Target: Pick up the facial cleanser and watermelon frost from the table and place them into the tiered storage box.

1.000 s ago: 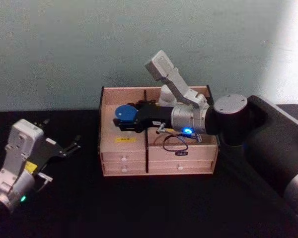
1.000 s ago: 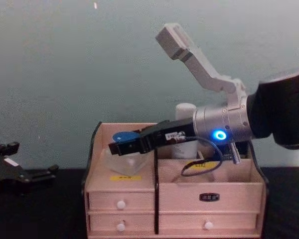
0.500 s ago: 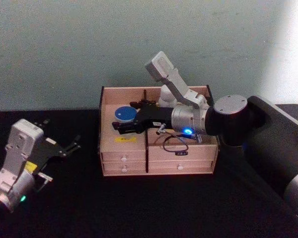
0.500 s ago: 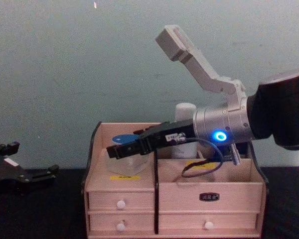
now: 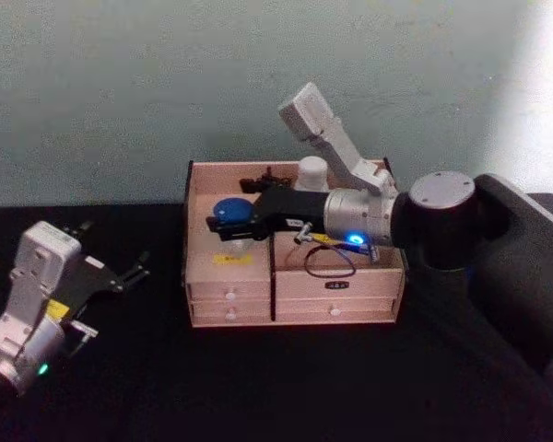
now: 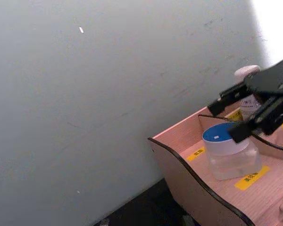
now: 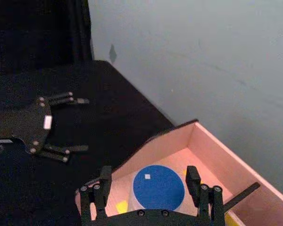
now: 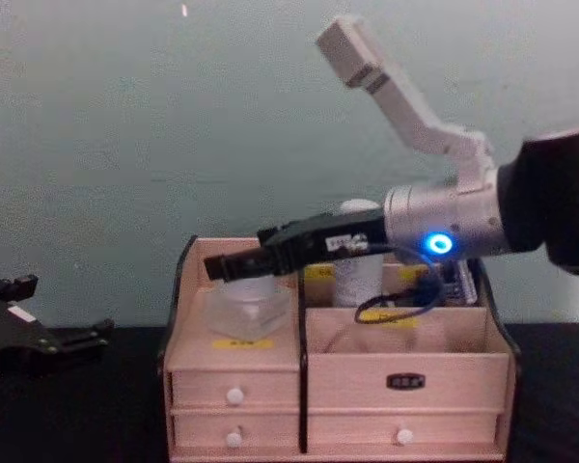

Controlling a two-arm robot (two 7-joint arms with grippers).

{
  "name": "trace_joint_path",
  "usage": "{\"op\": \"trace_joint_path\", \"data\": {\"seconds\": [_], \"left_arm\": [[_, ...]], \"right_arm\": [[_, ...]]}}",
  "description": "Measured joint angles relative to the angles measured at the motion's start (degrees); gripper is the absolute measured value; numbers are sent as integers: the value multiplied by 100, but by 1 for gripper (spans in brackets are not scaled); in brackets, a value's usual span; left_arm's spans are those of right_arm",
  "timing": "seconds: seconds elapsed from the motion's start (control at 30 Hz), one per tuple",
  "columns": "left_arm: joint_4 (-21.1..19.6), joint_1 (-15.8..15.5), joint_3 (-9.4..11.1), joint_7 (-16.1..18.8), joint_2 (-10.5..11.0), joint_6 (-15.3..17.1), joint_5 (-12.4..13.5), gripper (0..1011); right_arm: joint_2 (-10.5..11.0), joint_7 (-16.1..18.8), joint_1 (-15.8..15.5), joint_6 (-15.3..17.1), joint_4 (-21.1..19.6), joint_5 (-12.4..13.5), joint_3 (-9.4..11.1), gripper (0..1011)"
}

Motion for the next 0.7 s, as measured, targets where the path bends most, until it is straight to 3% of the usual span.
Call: {"op": "trace_joint_path", "data": {"seconds": [0.37, 0.7], "left_arm": [[0, 0, 0, 0, 0, 0, 0, 1001], [0, 0, 0, 0, 0, 0, 0, 1001]], "right_arm": [[640, -374, -696, 299, -1576, 388, 378, 1002], [1330, -1100, -1573, 302, -2720, 695, 978, 1002]]}}
